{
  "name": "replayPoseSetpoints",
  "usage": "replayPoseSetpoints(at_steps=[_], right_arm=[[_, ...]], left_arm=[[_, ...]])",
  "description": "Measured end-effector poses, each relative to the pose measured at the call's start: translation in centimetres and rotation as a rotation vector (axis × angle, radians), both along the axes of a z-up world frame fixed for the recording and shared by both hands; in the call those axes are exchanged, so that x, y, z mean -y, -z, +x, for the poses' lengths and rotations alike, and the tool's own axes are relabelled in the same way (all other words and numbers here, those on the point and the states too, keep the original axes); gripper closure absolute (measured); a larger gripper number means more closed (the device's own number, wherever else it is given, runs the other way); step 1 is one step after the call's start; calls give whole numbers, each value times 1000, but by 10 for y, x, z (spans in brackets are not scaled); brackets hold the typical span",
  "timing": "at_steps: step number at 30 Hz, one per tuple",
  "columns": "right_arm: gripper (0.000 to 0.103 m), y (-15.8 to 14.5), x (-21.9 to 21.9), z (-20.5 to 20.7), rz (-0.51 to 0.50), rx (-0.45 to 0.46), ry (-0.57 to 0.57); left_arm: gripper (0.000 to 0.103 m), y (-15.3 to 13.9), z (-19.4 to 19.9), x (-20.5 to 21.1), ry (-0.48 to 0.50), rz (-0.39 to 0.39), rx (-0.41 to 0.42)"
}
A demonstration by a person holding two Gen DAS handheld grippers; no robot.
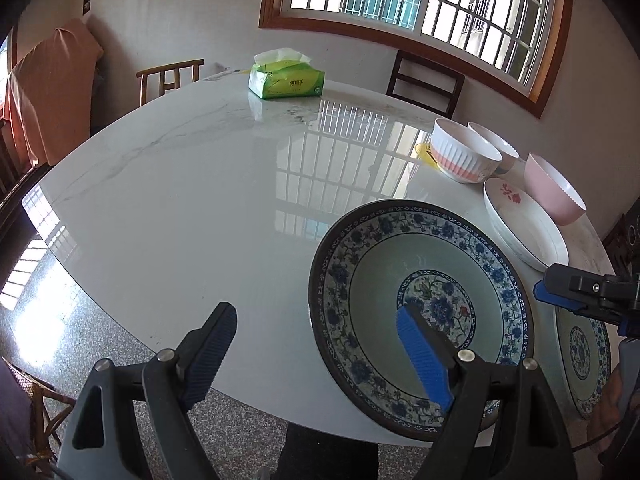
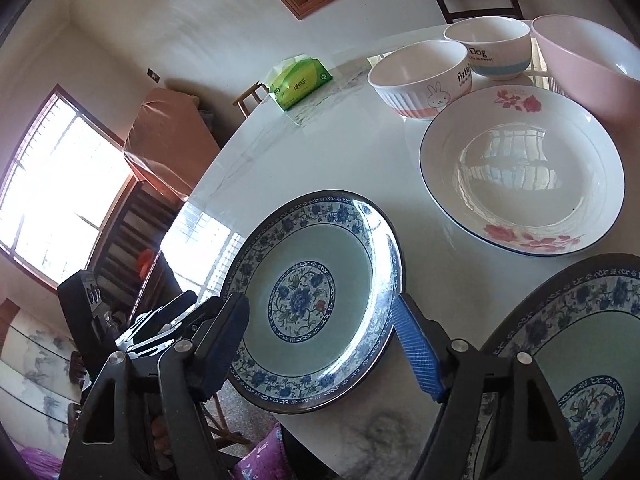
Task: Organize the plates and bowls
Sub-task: 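Close the right gripper on the rim of the large blue-and-white plate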
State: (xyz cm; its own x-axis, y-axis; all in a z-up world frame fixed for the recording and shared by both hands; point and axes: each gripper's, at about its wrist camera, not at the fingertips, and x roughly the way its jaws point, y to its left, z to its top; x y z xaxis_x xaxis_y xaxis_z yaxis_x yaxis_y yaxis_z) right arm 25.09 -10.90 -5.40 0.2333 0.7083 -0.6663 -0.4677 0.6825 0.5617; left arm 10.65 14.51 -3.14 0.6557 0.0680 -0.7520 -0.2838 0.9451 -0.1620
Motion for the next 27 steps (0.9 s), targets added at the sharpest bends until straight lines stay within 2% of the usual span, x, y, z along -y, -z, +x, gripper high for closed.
replayPoseSetpoints(at_steps=[3,5,8,9,10,12,17,19,22,27], right_arm=[[34,4,-2,3,-7,-24,1],[35,5,-3,4,-23,-28,5],[35,4,-3,8,-22,-31,5],[35,5,-2,9,-18,-37,6],[35,5,-1,10,-14,-42,5],[35,5,-1,11,-19,-45,1],[38,3,-1,15,-50,-55,13],[38,8,-3,20,-108,-68,27],[39,19,-7,23,-80,-117,-1],[50,19,-17,21,-131,-78,-17]], left_arm=[[19,1,4,0,-1,2,-1],[27,2,6,-1,-5,9,-4],[44,8,12,-1,3,-6,-31],[58,10,14,-1,4,-7,-45],[68,13,17,-1,6,-15,-60],[69,17,19,-2,24,-47,-62],[71,17,19,0,26,-36,-57],[73,17,19,0,27,-33,-57],[78,16,19,2,30,-26,-50],[82,15,18,-3,-8,9,-35]])
